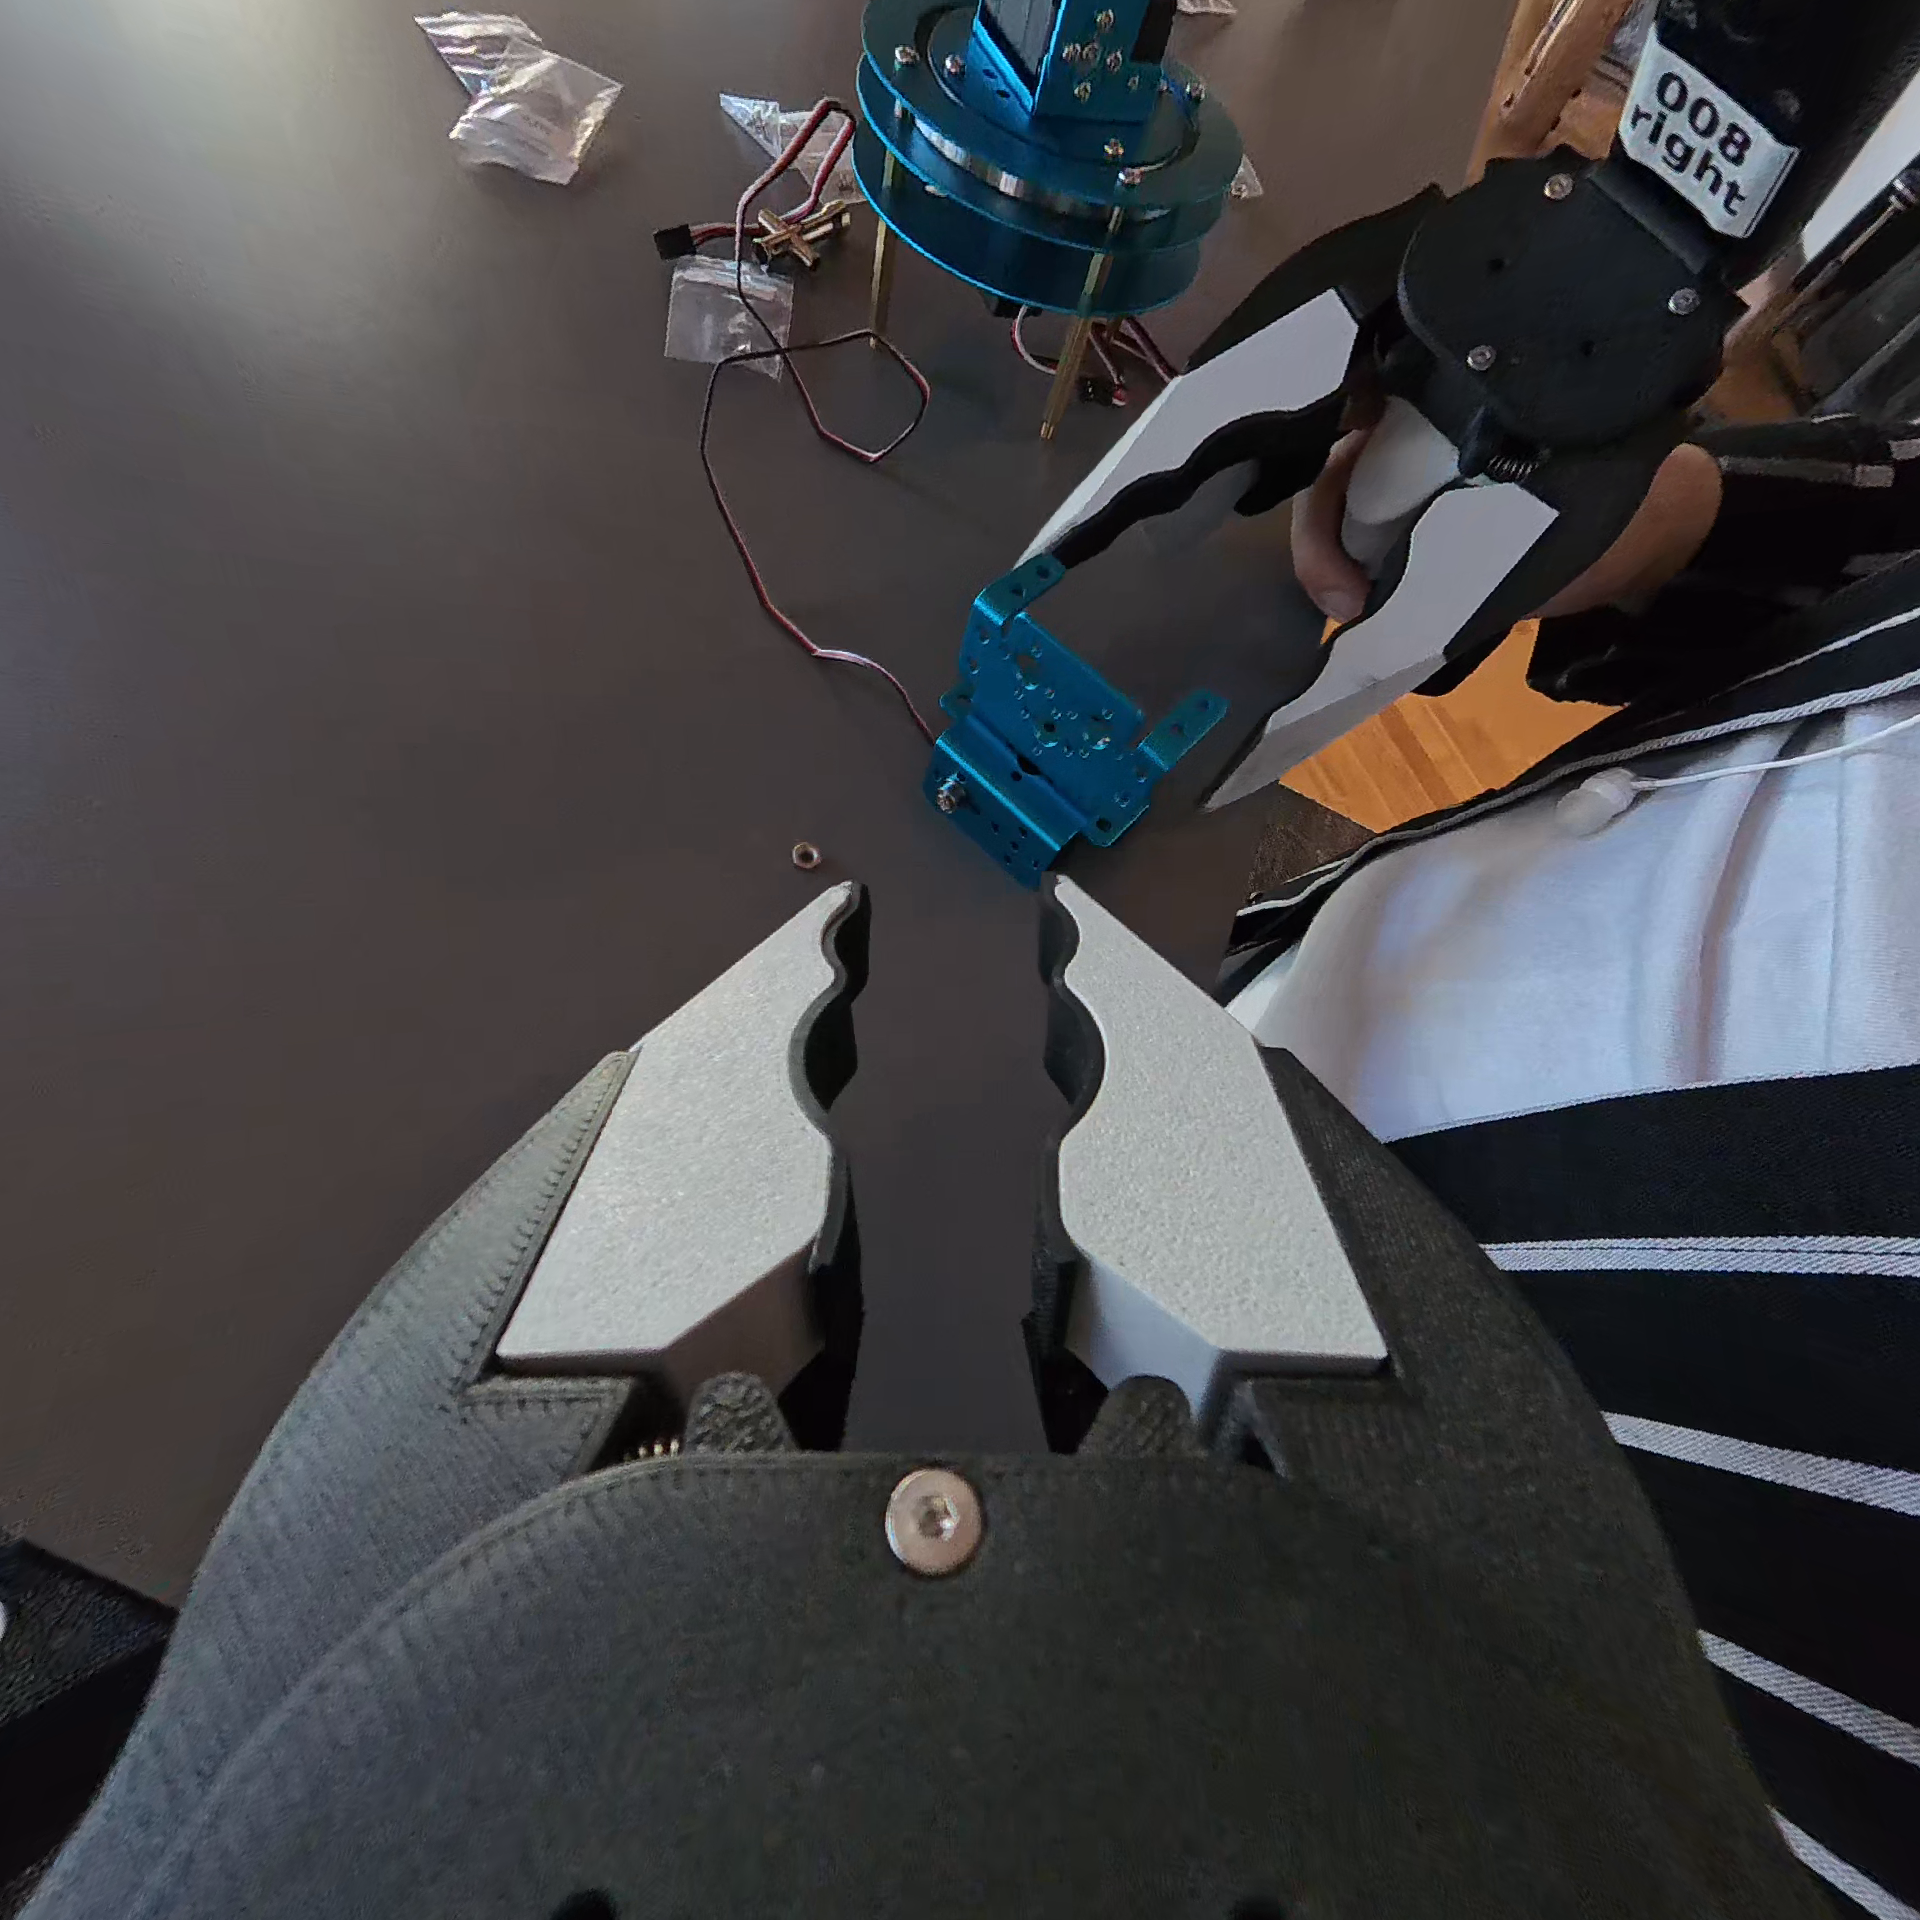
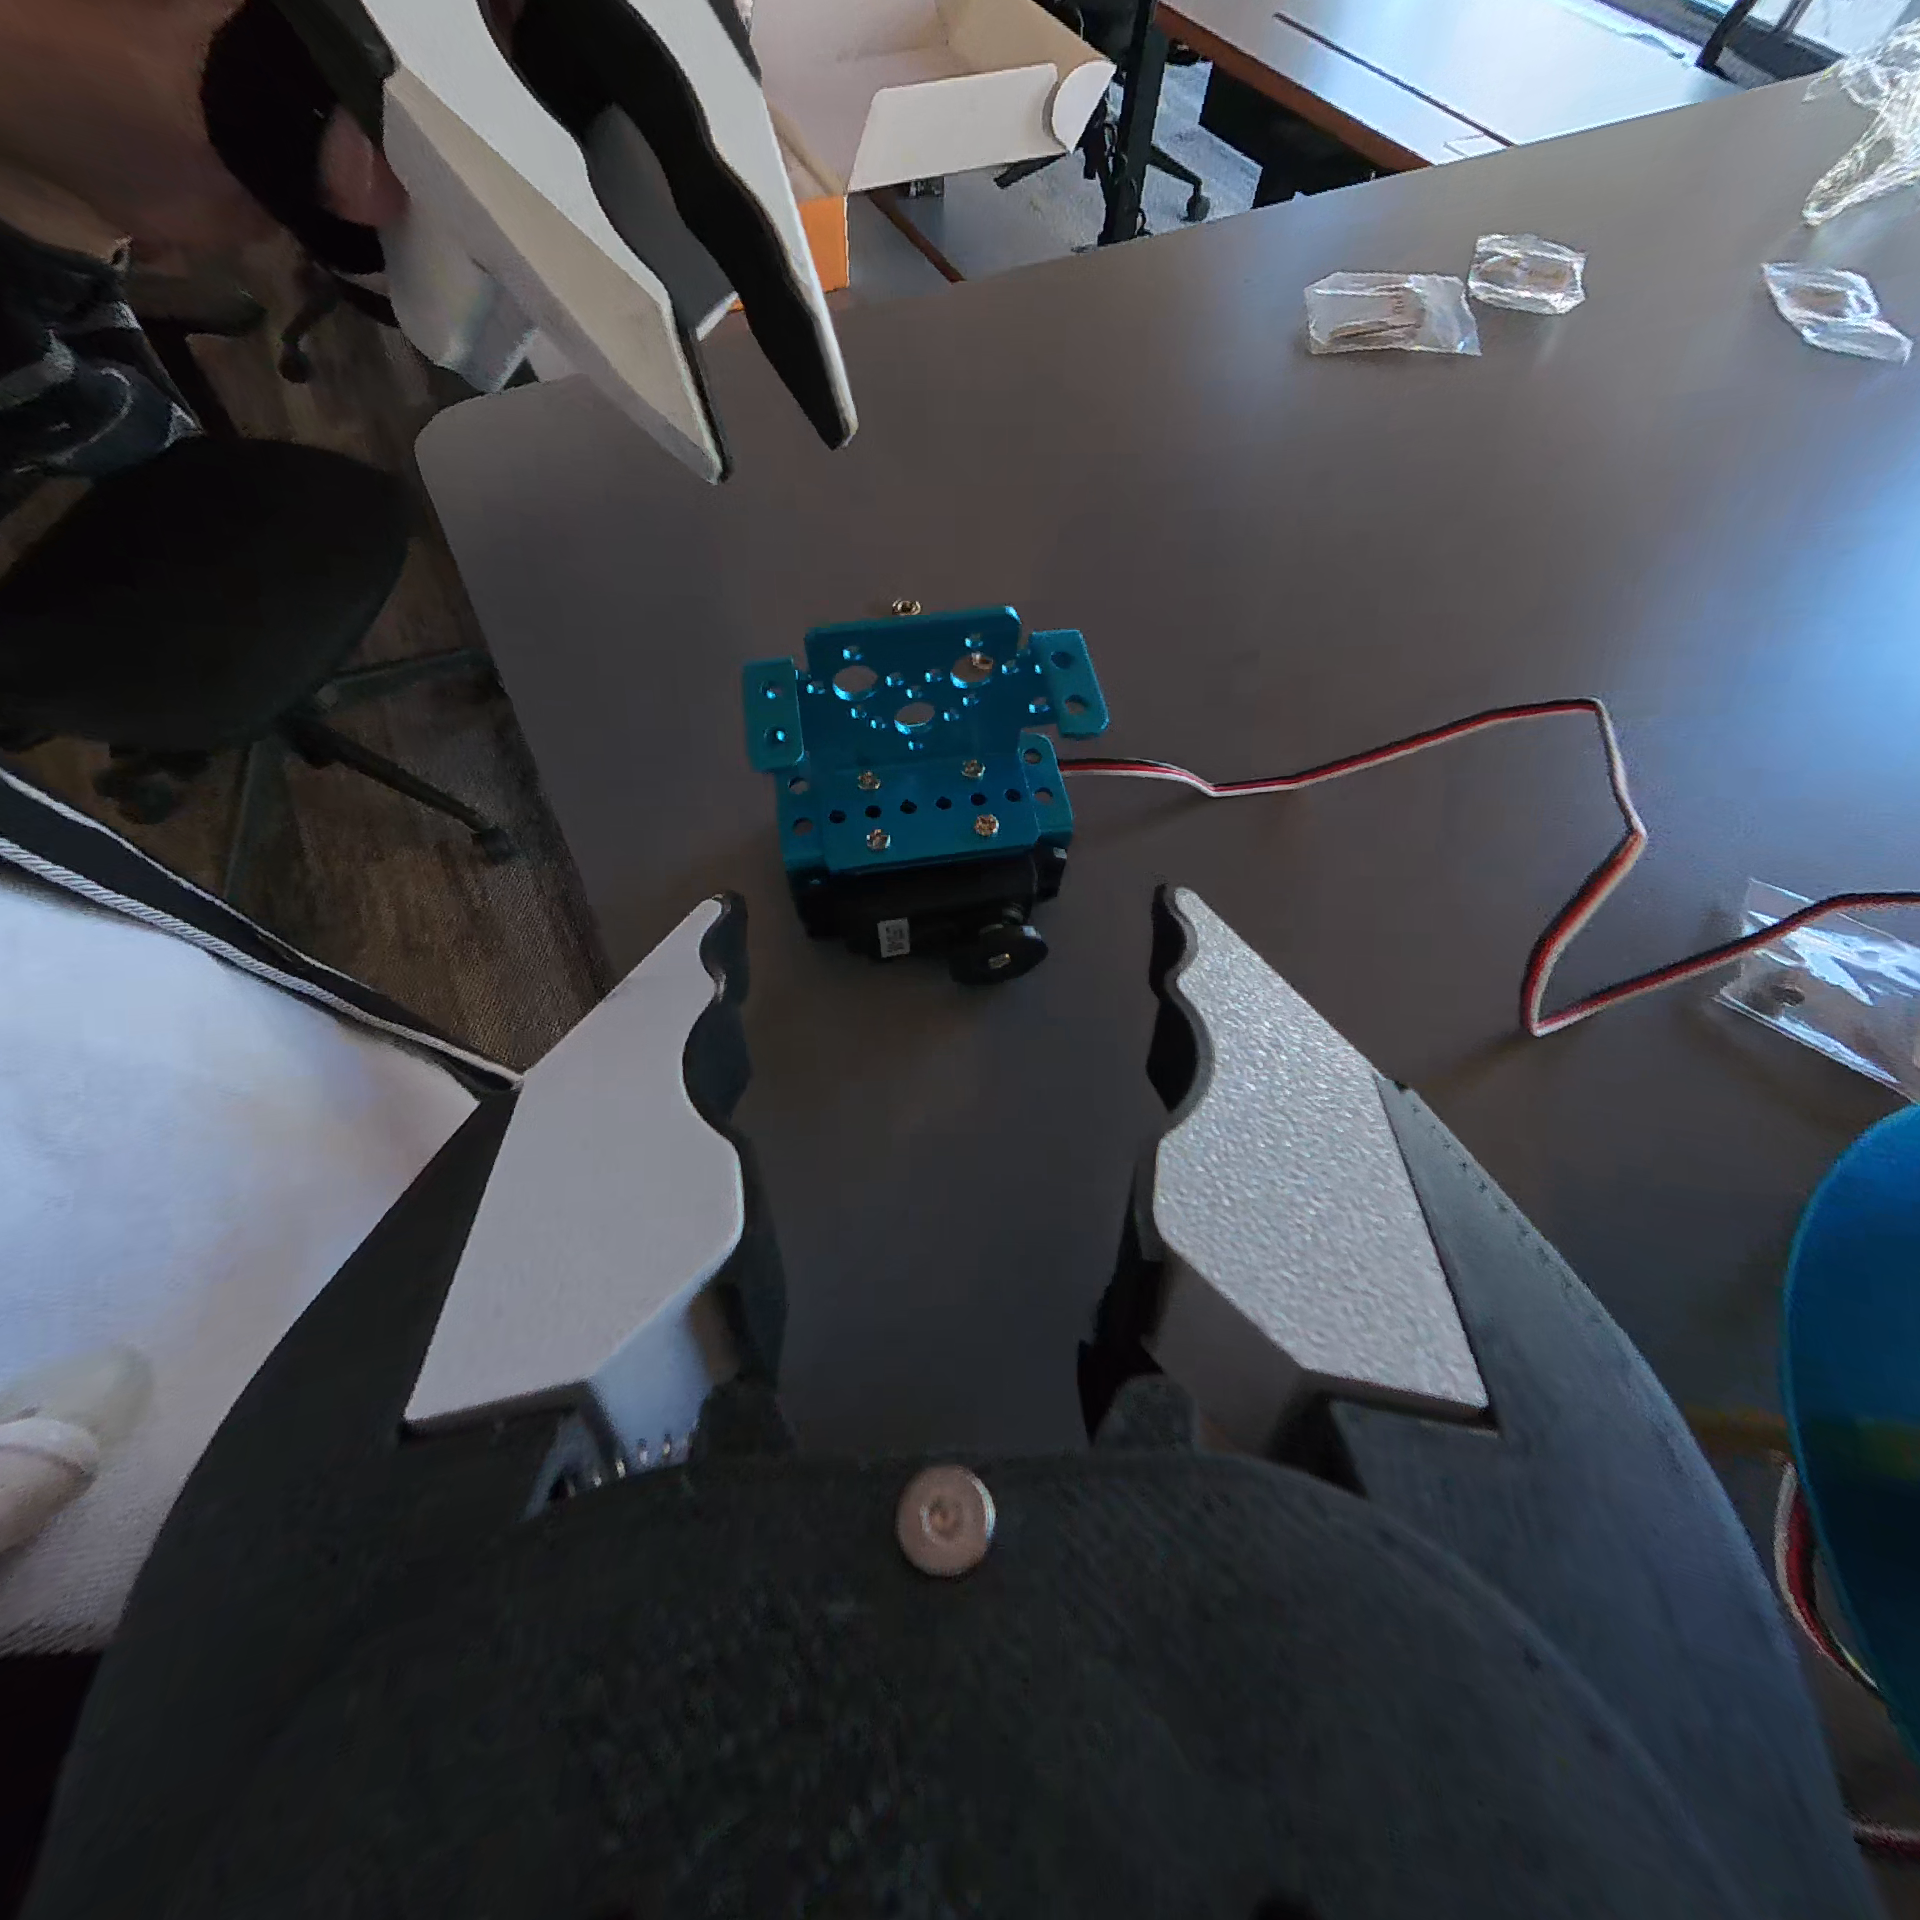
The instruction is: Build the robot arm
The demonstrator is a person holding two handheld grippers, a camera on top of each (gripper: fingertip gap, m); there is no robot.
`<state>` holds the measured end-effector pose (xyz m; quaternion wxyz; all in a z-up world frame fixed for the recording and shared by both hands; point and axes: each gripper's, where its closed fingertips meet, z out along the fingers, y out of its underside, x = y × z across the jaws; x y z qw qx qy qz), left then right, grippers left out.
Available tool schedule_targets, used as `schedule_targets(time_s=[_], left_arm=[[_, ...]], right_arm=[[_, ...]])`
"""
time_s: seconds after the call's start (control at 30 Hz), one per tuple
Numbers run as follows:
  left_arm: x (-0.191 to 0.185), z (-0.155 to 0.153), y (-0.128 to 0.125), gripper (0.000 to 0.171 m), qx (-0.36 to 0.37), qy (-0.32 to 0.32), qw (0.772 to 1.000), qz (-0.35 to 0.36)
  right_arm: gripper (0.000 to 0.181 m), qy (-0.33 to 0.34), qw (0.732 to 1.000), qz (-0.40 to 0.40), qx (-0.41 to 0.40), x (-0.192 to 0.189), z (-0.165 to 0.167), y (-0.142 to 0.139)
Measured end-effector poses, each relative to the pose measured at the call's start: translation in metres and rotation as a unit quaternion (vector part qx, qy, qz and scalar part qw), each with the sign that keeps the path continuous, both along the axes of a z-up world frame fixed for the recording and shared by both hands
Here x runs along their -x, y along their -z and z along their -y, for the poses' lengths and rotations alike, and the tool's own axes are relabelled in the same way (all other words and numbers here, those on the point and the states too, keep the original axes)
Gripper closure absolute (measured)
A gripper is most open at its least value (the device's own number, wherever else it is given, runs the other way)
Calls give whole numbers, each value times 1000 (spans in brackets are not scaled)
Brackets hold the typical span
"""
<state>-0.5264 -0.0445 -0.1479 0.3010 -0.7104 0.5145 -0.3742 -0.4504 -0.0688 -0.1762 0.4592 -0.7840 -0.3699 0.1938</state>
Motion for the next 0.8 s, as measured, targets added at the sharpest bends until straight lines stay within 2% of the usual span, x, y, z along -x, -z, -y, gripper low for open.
schedule_targets(time_s=[0.23, 0.8], left_arm=[[-8, 0, -1, 140, -3, -16, 1000, -8], [0, 4, 8, 139, 3, -43, 999, -31]], right_arm=[[108, -4, 1000, -7, -8, -12, 6, -2], [108, -25, 999, 19, -9, -7, 11, 4]])
